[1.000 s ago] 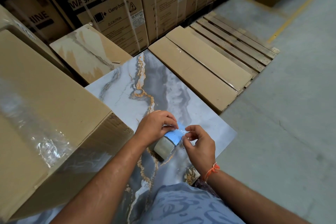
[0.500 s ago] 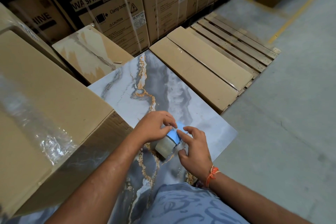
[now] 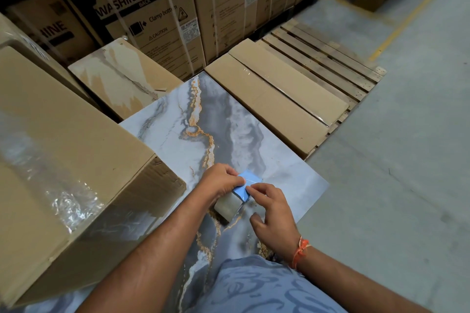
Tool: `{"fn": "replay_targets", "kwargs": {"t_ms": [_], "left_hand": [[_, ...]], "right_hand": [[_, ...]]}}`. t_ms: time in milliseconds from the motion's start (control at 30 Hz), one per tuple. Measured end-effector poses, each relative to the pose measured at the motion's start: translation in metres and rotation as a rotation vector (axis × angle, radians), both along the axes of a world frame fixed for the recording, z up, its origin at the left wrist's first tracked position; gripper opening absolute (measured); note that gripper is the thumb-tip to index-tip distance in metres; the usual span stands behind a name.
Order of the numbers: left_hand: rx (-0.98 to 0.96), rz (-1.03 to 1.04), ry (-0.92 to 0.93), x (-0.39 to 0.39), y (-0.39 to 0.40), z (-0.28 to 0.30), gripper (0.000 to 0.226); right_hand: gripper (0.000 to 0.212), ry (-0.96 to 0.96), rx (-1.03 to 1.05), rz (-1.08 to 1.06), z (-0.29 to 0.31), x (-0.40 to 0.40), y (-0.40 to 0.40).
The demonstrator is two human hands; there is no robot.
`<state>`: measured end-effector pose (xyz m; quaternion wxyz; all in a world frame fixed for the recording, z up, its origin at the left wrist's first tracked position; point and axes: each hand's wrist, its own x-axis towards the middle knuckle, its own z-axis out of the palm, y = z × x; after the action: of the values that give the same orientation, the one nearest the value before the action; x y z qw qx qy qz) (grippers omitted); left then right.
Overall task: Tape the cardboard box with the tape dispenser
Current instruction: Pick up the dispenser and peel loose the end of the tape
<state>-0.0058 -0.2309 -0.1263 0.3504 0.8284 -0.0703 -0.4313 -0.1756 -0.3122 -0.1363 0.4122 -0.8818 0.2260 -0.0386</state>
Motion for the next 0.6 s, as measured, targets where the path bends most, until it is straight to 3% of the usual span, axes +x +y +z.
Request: {"fn": "replay_targets", "kwargs": {"t_ms": [167, 267, 333, 467, 600], "left_hand": [[-0.055, 0.046, 0.017, -0.004, 0.007, -0.001, 0.037], [-0.091, 0.071, 0.012, -0.011, 0.013, -0.006, 0.052], [-0.116, 0.053, -0.023, -0.019, 0.017, -0.003, 0.049], [-0.121, -0.032, -0.214, -0.032, 0.022, 0.003, 0.036], [-0.016, -0.18, -0.535, -0.052, 0.024, 0.011, 0.034]], "right_hand": [[0.044, -0.034, 0.297, -0.253, 0.005, 0.001, -0.003], [0.036, -0.078, 0.379, -0.34, 0.006, -0.003, -0.006], [0.033, -0.073, 0.424, -0.362, 0.005, -0.005, -0.008], [0.032, -0.09, 0.451, -0.387, 0.003, -0.006, -0.009], [0.031, -0.09, 0.438, -0.321, 0.004, -0.013, -0.015]]}}
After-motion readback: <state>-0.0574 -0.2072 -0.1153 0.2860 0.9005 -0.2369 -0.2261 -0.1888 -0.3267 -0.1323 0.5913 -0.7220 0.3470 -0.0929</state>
